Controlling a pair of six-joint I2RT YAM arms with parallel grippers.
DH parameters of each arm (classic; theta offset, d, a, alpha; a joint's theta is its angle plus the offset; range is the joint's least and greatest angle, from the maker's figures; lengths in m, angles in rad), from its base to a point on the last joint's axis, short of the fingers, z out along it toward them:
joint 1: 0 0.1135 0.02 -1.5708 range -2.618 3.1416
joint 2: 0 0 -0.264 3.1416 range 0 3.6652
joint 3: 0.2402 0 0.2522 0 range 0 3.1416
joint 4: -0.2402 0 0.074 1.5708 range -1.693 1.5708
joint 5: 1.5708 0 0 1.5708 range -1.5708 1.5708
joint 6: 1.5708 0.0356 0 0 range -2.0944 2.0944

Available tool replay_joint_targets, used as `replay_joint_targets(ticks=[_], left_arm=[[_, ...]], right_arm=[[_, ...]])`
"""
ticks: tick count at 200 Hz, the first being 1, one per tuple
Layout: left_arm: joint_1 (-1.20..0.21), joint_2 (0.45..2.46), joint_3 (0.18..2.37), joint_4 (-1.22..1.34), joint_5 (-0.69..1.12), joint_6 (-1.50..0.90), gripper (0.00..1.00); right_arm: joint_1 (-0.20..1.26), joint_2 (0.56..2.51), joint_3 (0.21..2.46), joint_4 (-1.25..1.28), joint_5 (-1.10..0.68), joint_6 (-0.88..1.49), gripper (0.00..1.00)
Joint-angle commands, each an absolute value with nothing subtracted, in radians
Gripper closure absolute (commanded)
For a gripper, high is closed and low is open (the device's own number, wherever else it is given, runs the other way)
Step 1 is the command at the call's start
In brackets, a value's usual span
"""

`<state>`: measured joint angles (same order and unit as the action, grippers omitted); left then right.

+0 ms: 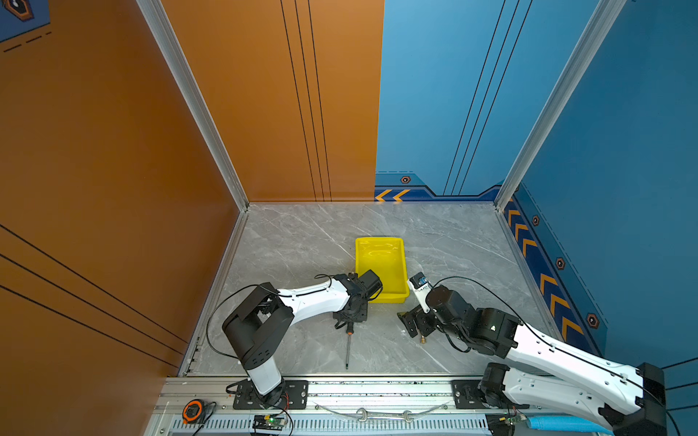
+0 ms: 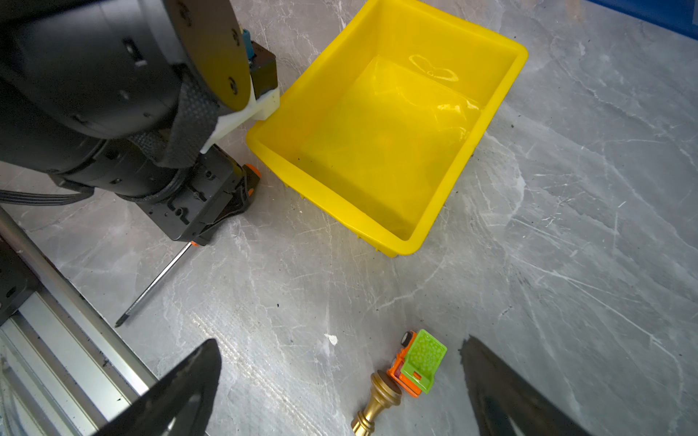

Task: Put the screwdriver in the bin
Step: Pick up the screwdriver from the center of the table.

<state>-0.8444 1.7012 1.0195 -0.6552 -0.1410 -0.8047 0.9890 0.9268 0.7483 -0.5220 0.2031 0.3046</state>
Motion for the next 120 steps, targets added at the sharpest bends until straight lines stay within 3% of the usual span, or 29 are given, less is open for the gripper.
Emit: replay_joint_targets(ticks=[1,70,120], left_arm=[[-0.835,1.712,0.968,-0.706,-0.133,-0.817,0.70],[-0.829,1.591,0.940,-0.754,-0.149,-0.821,0.92],[-0.792,1.409,0.960,-0.940,-0.238,-0.811,0.93]], right_arm=[[0.994,0.932,0.735,-0.494,0.233,0.319,0.00],[0.992,0.949,0.746,-0.478,0.242,0.344,0.00],[0.974,0.945,0.723,-0.429,0.265,0.457,0.00]])
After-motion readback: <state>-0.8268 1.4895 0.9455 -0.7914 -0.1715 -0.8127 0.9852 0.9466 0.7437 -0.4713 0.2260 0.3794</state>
